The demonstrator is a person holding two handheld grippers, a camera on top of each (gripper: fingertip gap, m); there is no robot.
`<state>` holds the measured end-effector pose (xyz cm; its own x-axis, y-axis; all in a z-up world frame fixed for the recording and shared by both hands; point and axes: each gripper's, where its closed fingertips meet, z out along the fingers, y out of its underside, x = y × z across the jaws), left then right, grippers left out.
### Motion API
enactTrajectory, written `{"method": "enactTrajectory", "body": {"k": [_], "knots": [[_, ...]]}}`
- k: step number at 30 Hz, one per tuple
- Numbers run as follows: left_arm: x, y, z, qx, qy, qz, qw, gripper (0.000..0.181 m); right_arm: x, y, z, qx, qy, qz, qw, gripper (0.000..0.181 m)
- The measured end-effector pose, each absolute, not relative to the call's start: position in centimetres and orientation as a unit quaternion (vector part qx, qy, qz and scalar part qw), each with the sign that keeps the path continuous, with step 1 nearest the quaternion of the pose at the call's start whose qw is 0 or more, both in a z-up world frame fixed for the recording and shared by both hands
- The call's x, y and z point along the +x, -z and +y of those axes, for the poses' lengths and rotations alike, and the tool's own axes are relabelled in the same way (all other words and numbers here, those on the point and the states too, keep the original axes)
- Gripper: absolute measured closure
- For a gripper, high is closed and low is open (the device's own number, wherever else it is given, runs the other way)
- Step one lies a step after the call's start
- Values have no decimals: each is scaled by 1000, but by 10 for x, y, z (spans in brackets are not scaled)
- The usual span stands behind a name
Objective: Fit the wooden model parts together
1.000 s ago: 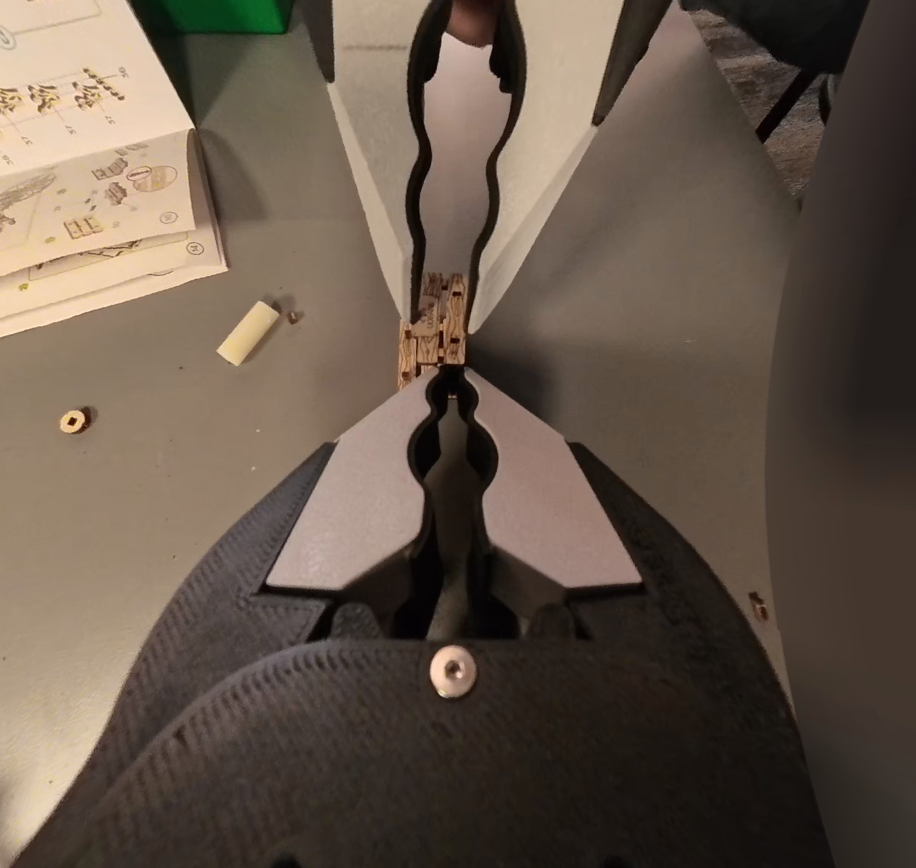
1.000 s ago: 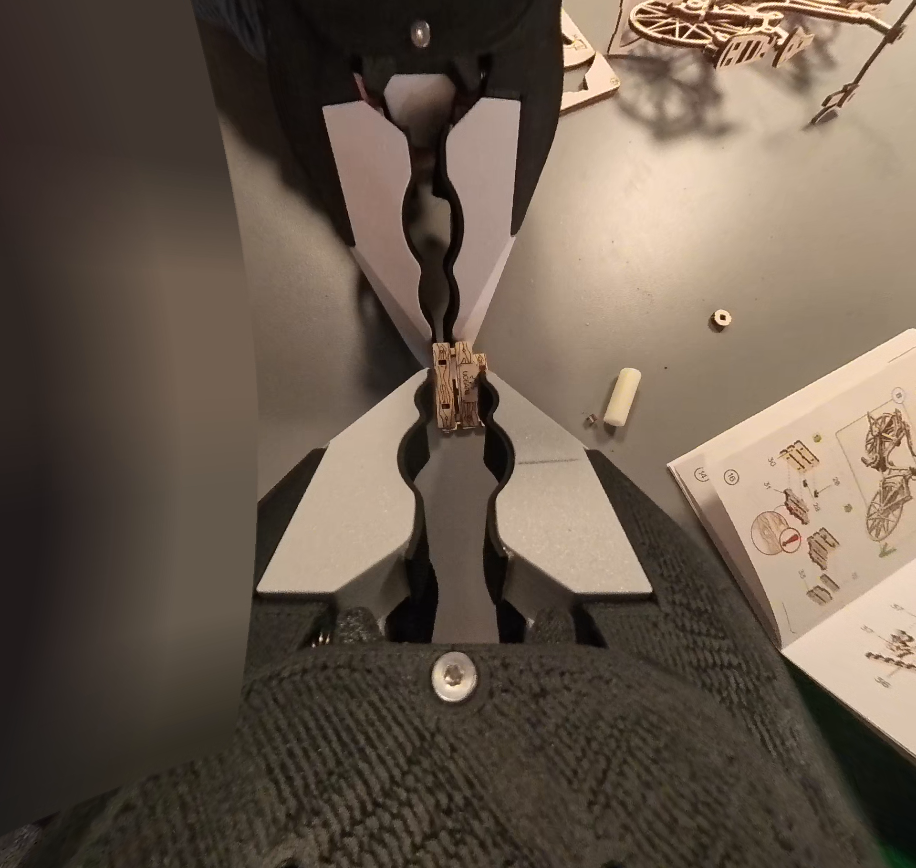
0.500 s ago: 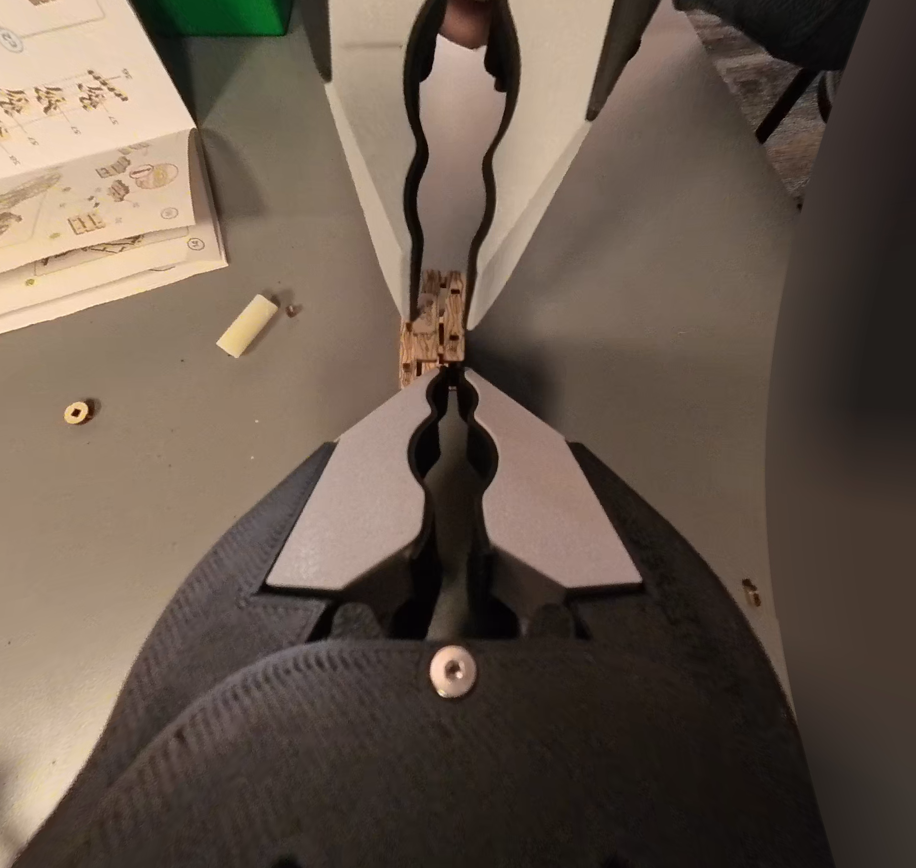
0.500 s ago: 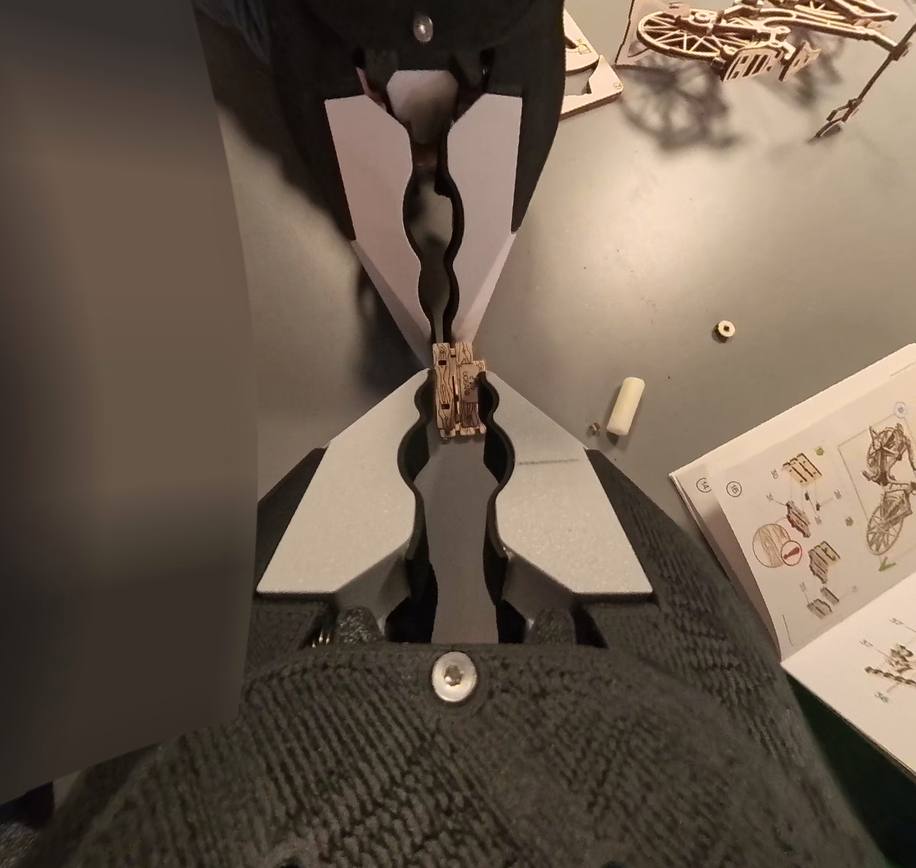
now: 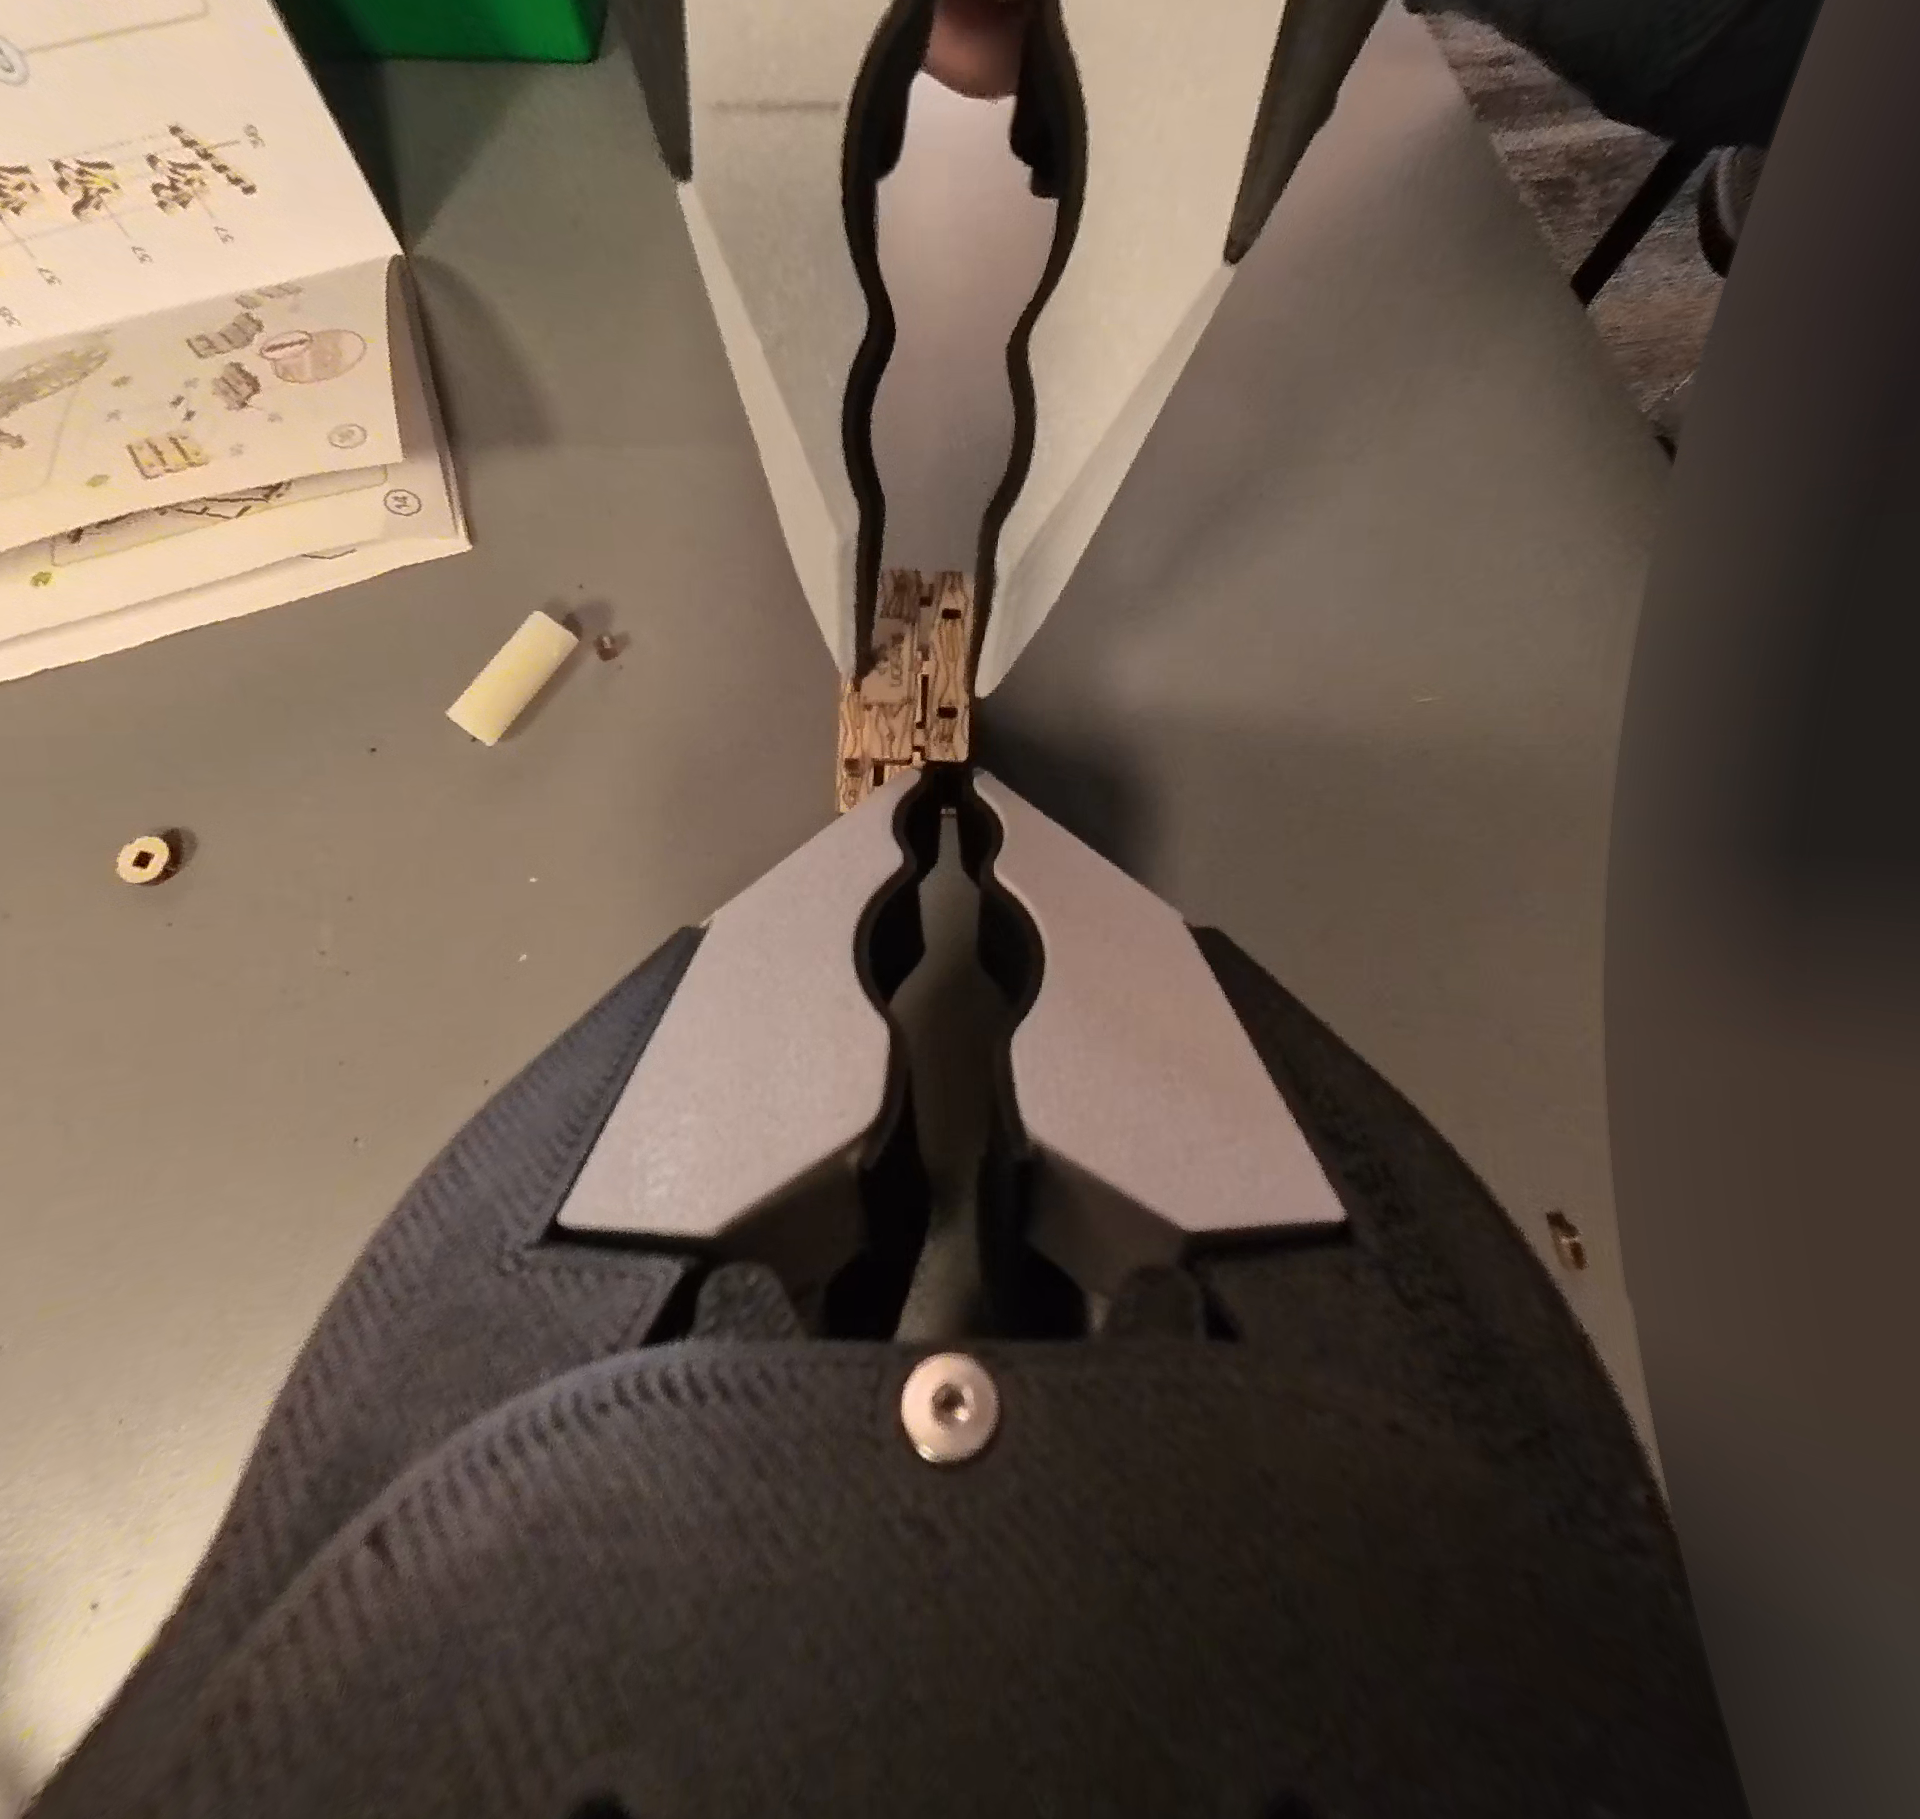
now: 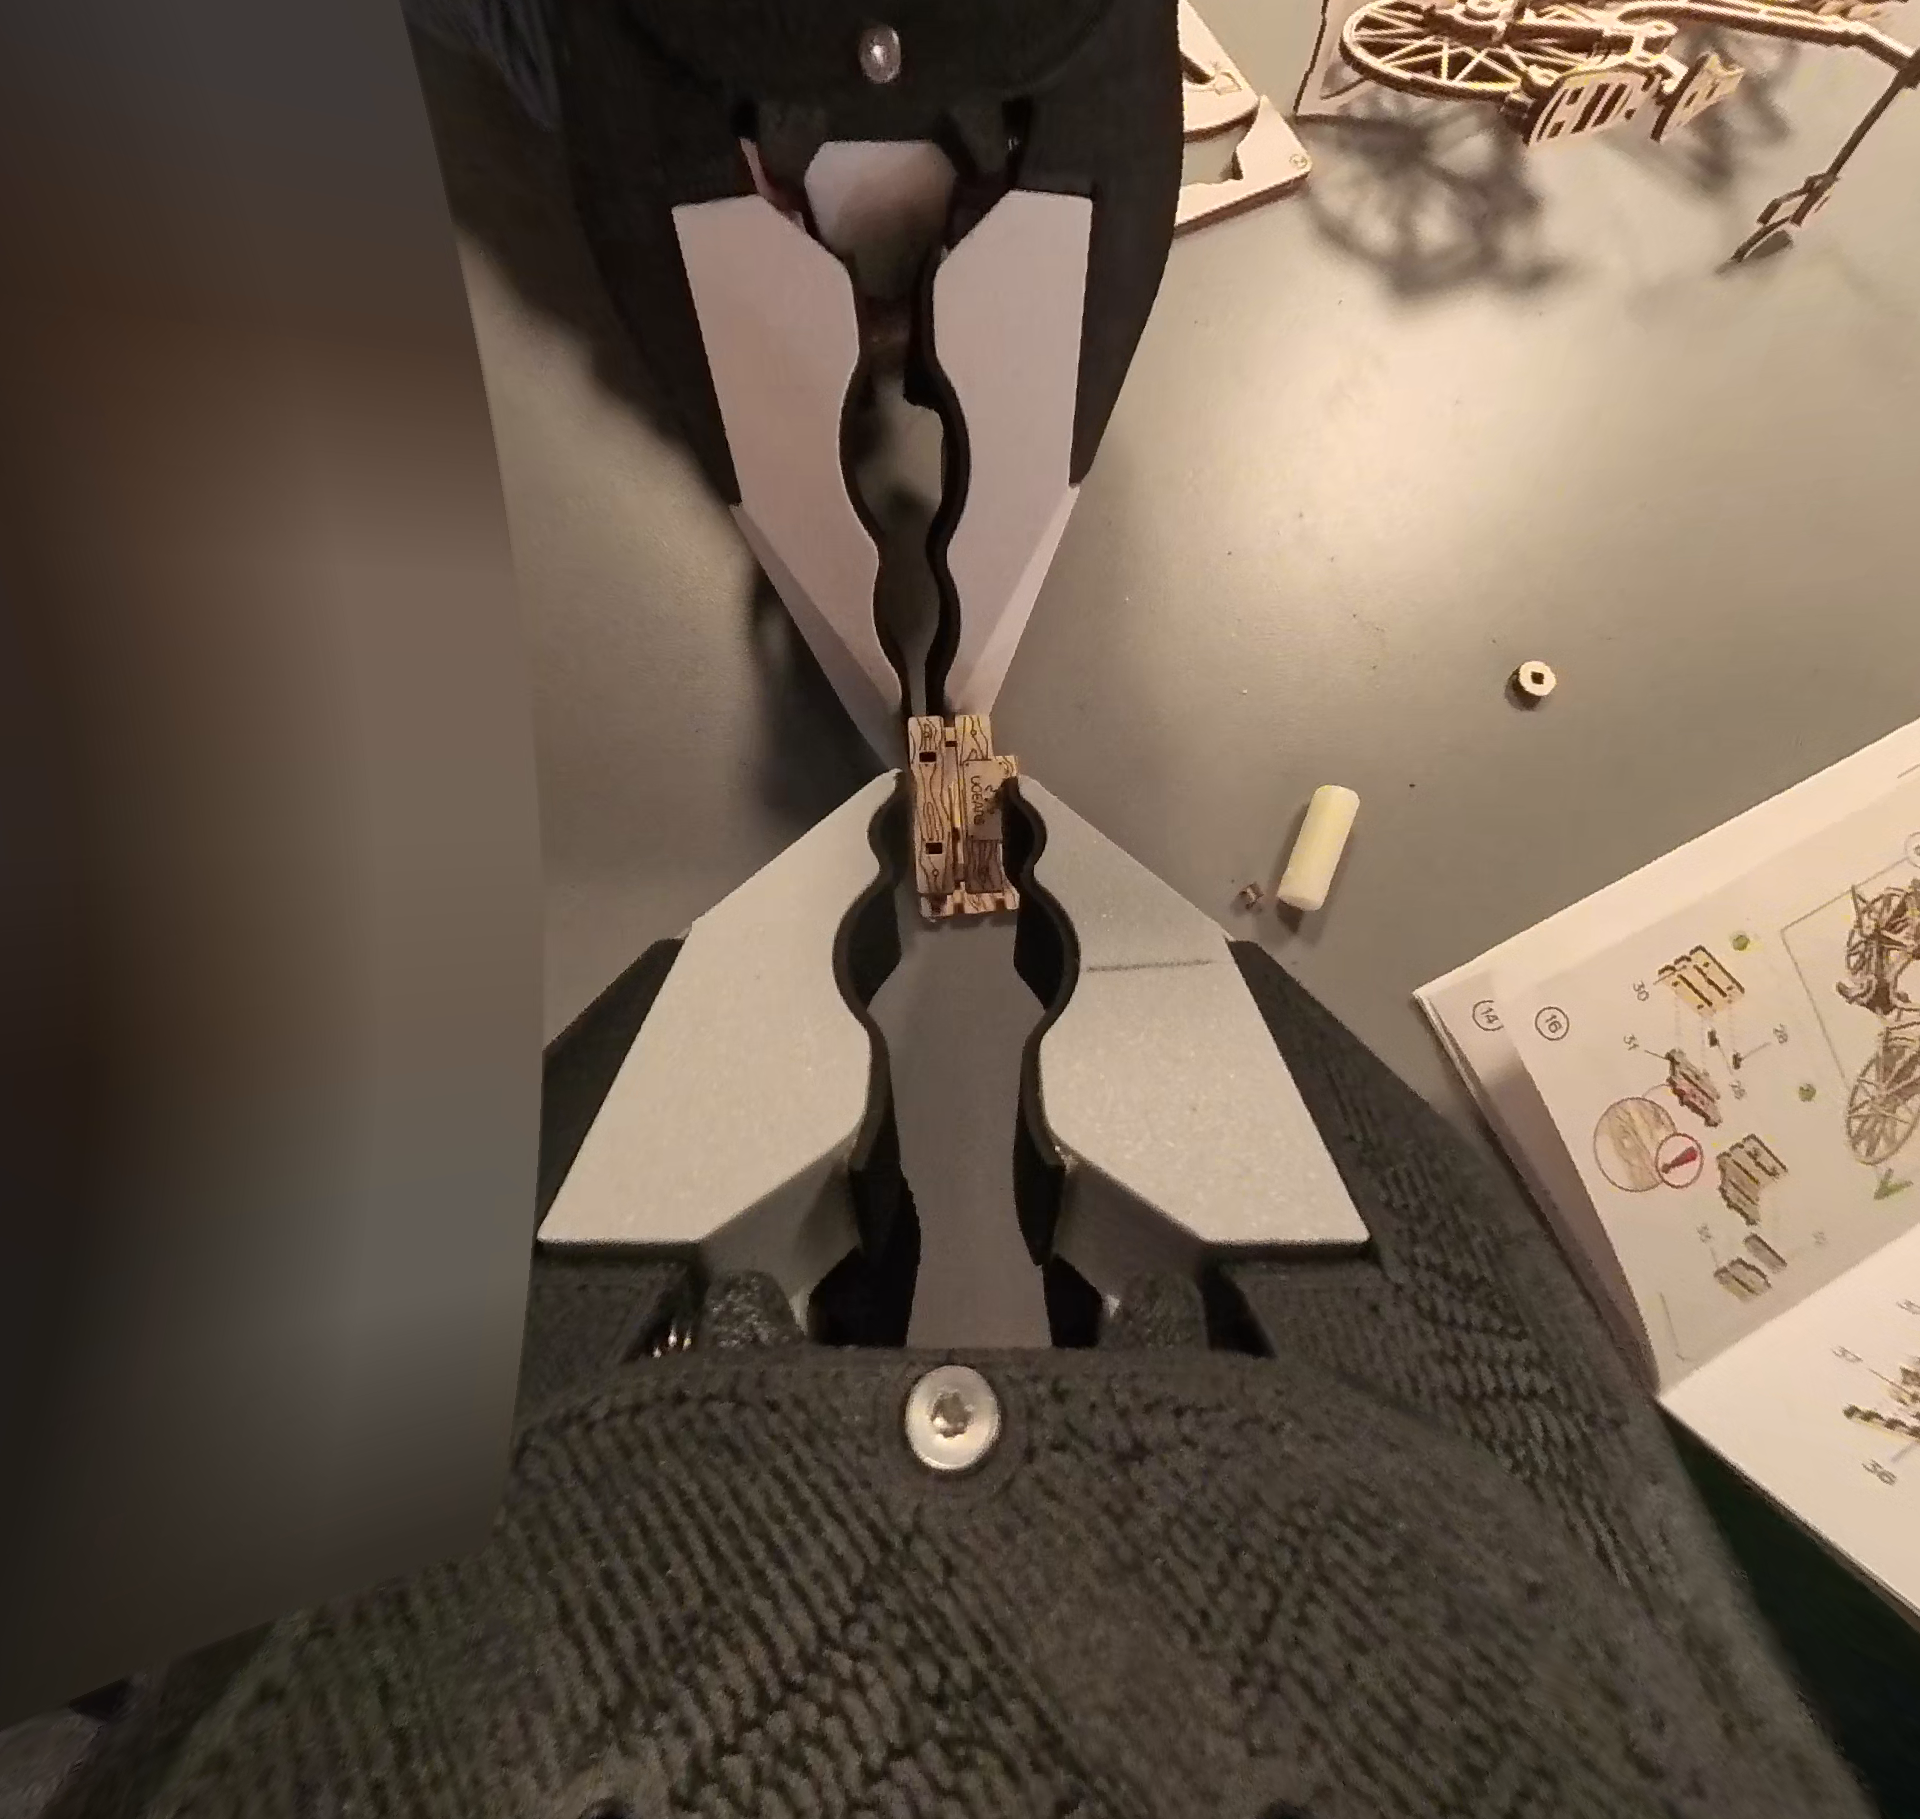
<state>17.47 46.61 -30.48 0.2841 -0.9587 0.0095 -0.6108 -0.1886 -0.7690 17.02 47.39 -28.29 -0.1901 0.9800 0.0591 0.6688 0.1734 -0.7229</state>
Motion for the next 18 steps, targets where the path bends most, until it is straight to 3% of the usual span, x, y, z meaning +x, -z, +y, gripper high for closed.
{"method": "enactTrajectory", "body": {"k": [6, 14, 18], "knots": [[175, 305, 465, -725, 259, 542, 336, 179, 171, 284, 472, -596, -320, -696, 241, 166], [175, 305, 466, -727, 261, 540, 334, 179, 171, 284, 473, -559, -253, -733, 292, 165], [175, 305, 465, -726, 262, 541, 334, 179, 171, 284, 473, -587, -286, -706, 274, 165]]}}
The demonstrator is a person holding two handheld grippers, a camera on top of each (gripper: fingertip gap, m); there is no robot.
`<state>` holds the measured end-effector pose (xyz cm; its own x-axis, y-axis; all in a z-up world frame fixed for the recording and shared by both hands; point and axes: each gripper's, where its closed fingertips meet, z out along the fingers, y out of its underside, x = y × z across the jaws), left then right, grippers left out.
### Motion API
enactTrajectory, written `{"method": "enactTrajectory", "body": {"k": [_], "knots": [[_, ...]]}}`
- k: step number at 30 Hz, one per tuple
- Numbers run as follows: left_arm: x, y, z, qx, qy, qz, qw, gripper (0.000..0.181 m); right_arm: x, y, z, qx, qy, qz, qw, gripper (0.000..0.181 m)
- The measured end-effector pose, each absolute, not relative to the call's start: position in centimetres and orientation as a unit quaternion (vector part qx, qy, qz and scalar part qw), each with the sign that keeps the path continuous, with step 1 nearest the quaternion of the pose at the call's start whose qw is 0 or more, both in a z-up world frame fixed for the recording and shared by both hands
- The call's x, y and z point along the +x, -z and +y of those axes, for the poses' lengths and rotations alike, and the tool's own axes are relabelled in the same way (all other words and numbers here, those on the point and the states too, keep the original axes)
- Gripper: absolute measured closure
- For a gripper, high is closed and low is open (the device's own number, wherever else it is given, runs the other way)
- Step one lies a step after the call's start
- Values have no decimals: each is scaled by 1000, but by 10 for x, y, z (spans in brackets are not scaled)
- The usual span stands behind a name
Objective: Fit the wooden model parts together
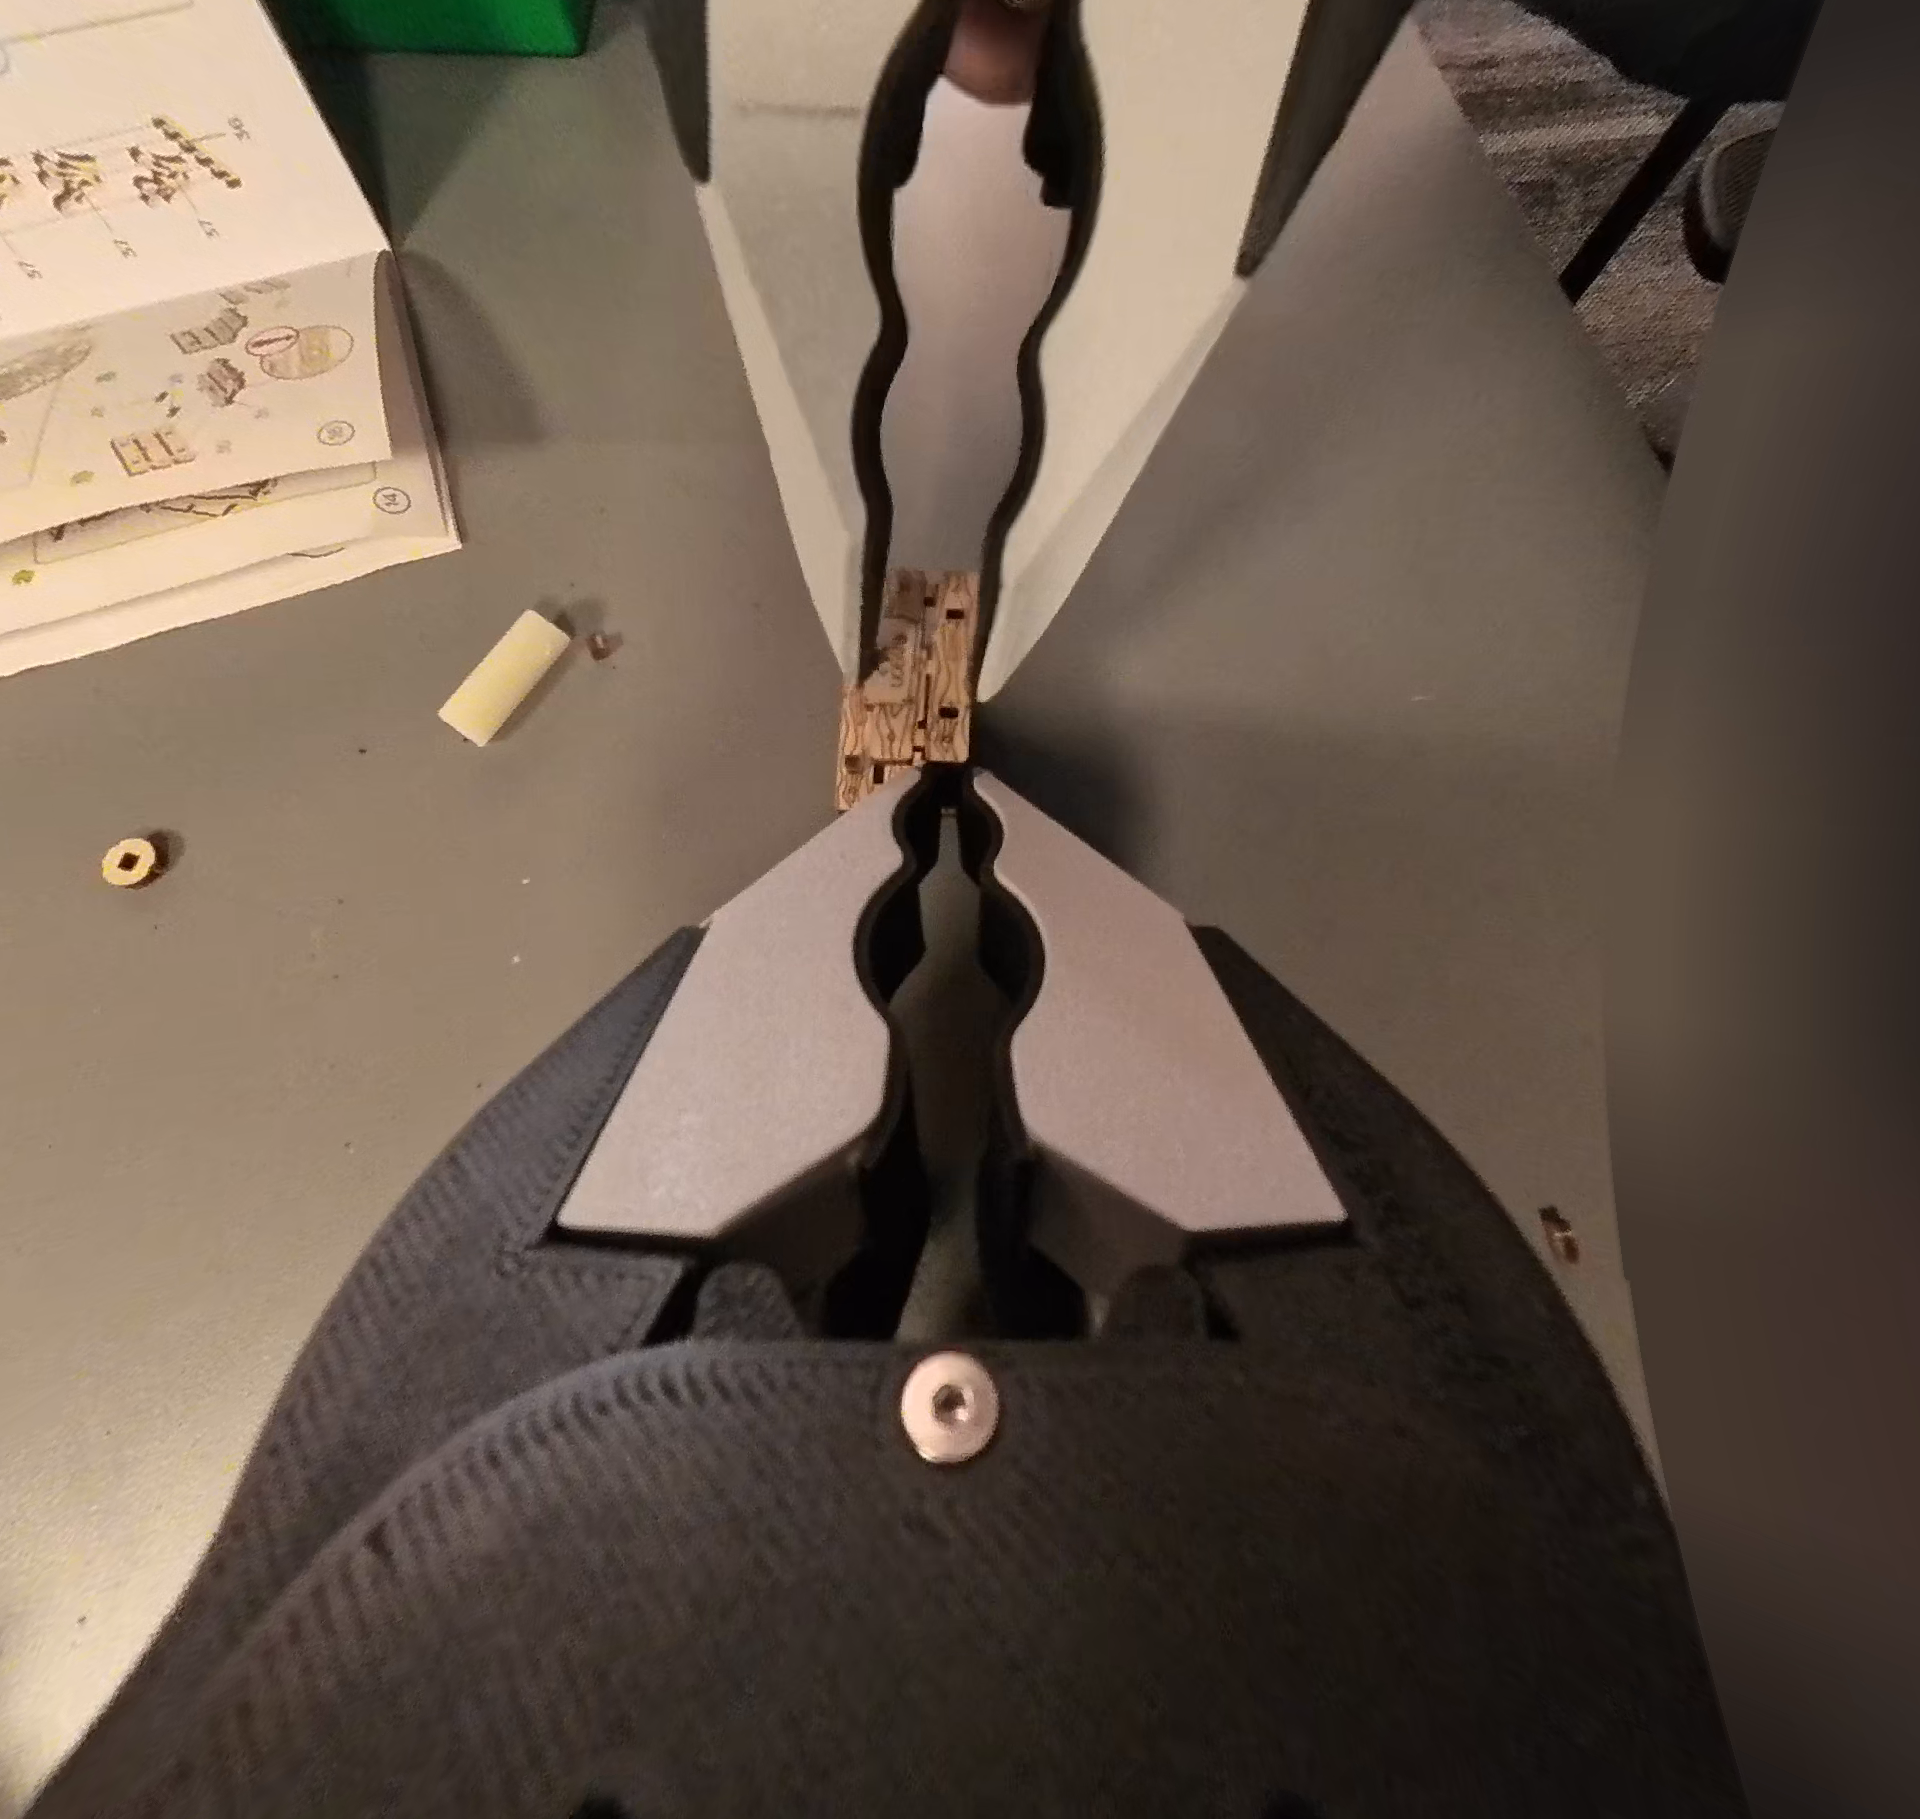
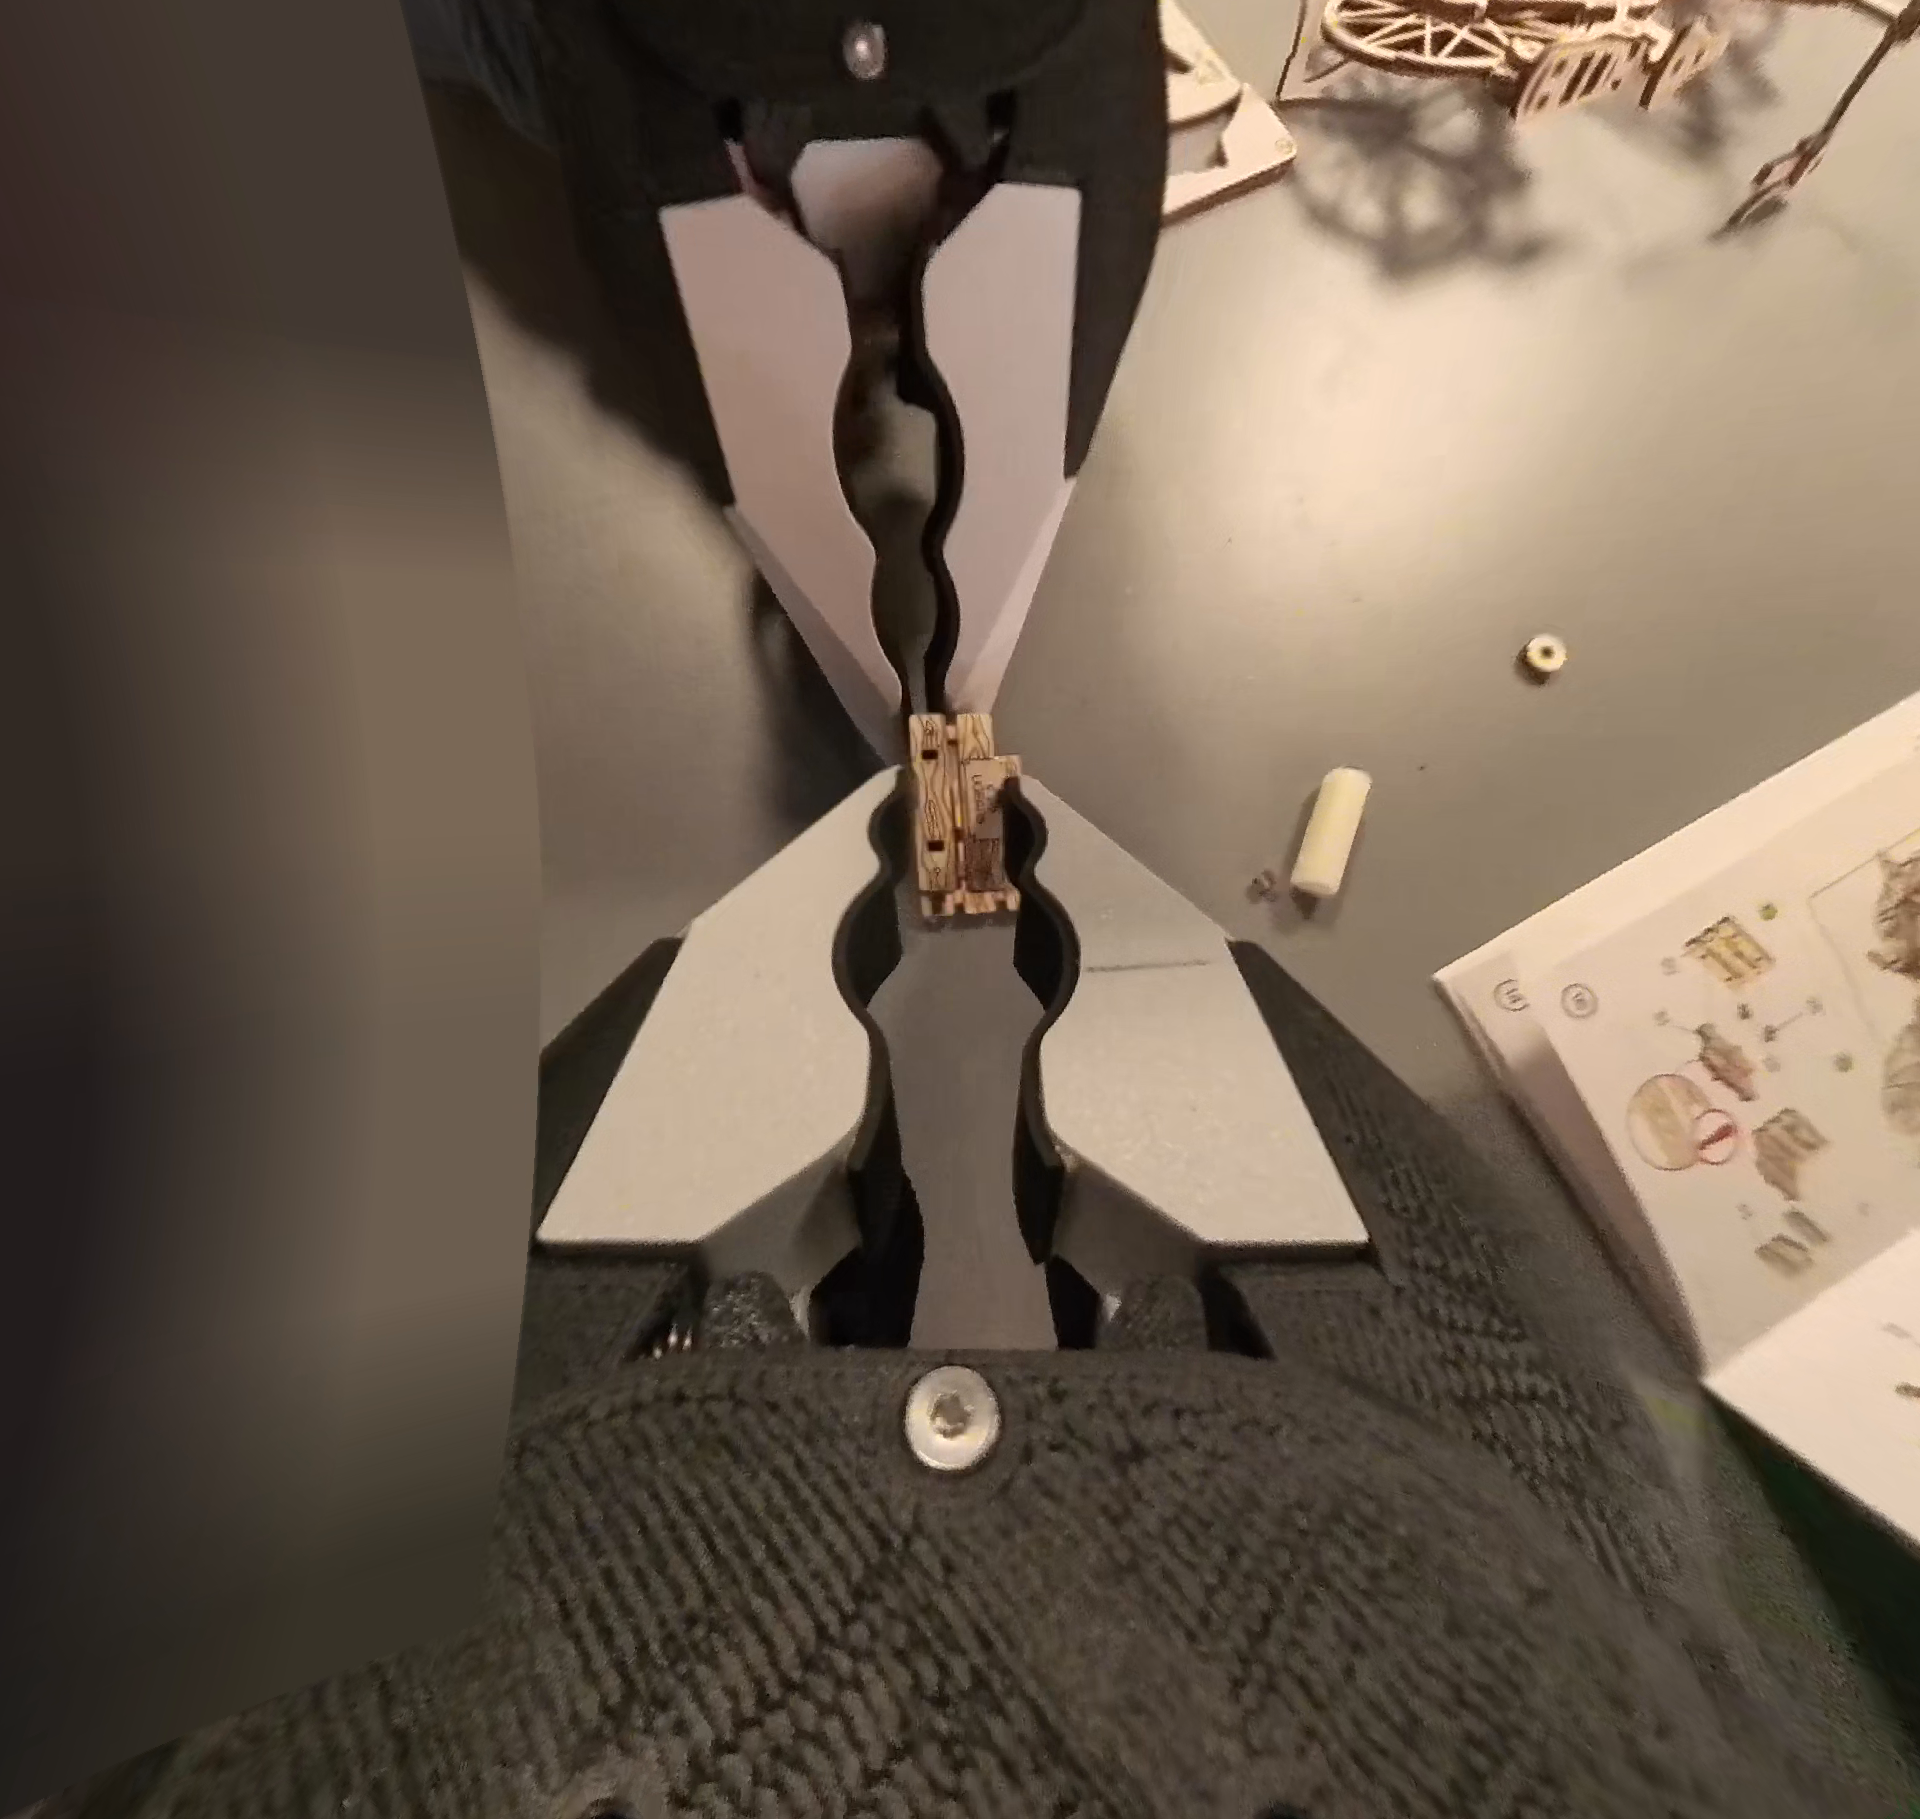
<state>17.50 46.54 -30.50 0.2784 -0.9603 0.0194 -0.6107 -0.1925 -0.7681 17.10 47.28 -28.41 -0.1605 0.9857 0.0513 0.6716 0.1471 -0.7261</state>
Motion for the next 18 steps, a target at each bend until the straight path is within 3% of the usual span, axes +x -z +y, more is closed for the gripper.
{"method": "enactTrajectory", "body": {"k": [18], "knots": [[175, 305, 465, -729, 270, 537, 328, 179, 171, 284, 473, -595, -299, -689, 286, 165]]}}
